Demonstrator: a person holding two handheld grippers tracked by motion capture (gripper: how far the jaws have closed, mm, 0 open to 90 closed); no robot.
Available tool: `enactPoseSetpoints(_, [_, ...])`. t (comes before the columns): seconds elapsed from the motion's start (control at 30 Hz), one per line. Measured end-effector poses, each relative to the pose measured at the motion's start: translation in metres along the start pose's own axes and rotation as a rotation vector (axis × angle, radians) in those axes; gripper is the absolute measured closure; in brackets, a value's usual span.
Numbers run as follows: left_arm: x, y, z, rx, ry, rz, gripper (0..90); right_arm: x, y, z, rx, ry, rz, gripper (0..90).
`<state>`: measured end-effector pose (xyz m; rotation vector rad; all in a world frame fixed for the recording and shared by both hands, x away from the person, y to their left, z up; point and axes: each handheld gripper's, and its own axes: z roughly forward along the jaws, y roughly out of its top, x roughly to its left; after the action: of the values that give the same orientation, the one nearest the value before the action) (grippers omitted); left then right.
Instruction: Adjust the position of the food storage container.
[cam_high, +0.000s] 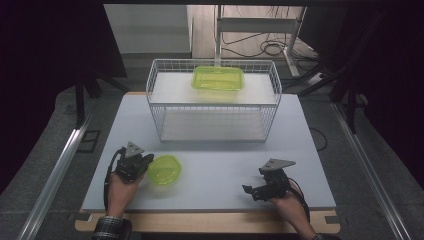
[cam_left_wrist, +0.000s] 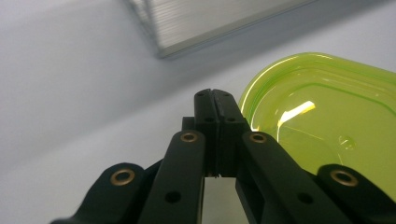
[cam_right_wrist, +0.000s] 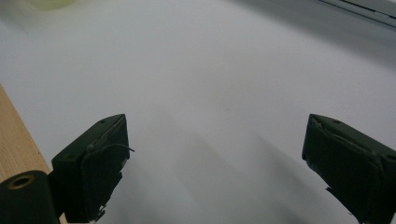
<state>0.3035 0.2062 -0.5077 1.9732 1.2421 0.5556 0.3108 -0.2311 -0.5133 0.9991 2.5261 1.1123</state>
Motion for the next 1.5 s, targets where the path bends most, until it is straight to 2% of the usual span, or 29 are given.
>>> enactPoseSetpoints(0.13, [-0.013, 0.007, 0.008, -0.002, -0.035, 0.028, 90.0, 0.0, 0.0, 0.0, 0.002, 0.002, 0.001, 7.6])
enactPoseSetpoints(0.27, [-0.018, 0.009, 0.011, -0.014, -0.059, 0.027, 90.0, 0.0, 0.0, 0.001, 0.006, 0.002, 0.0, 7.6])
enactPoseSetpoints(0.3, [-0.017, 0.009, 0.01, -0.019, -0.056, 0.023, 89.6, 0.0, 0.0, 0.001, 0.006, 0.002, 0.0, 7.6])
enactPoseSetpoints(0.4, [-0.006, 0.005, 0.004, -0.036, -0.054, -0.029, 88.6, 0.0, 0.0, 0.0, 0.003, 0.0, 0.0, 7.6])
enactPoseSetpoints(0.5, [0.002, -0.004, -0.002, -0.011, -0.051, -0.061, 89.8, -0.001, 0.0, -0.001, -0.001, -0.002, 0.004, 7.6])
enactPoseSetpoints(0.57, [0.0, -0.01, -0.008, 0.011, -0.055, -0.066, 89.9, -0.001, 0.0, -0.002, -0.003, -0.007, 0.002, 7.6])
enactPoseSetpoints(0.73, [-0.018, -0.024, -0.024, 0.074, -0.046, -0.021, 90.0, -0.002, 0.0, -0.004, -0.012, -0.015, 0.006, 7.6])
enactPoseSetpoints(0.8, [-0.026, -0.03, -0.024, 0.109, -0.074, -0.03, 90.0, -0.003, -0.001, -0.004, -0.011, -0.017, 0.007, 7.6])
enactPoseSetpoints(0.9, [-0.036, -0.032, -0.017, 0.156, -0.089, -0.002, 90.0, -0.003, -0.001, -0.004, -0.013, -0.017, 0.007, 7.6])
enactPoseSetpoints(1.23, [-0.044, -0.012, 0.011, 0.149, -0.1, 0.049, 90.0, -0.002, -0.001, -0.001, -0.001, -0.015, 0.005, 7.5])
enactPoseSetpoints(1.3, [-0.045, -0.009, 0.017, 0.141, -0.117, 0.063, 90.0, -0.002, -0.001, -0.001, -0.001, -0.015, 0.004, 7.5])
enactPoseSetpoints(1.5, [-0.05, -0.001, 0.024, 0.118, -0.166, 0.071, 90.0, -0.002, -0.001, 0.0, 0.0, -0.013, 0.004, 7.6])
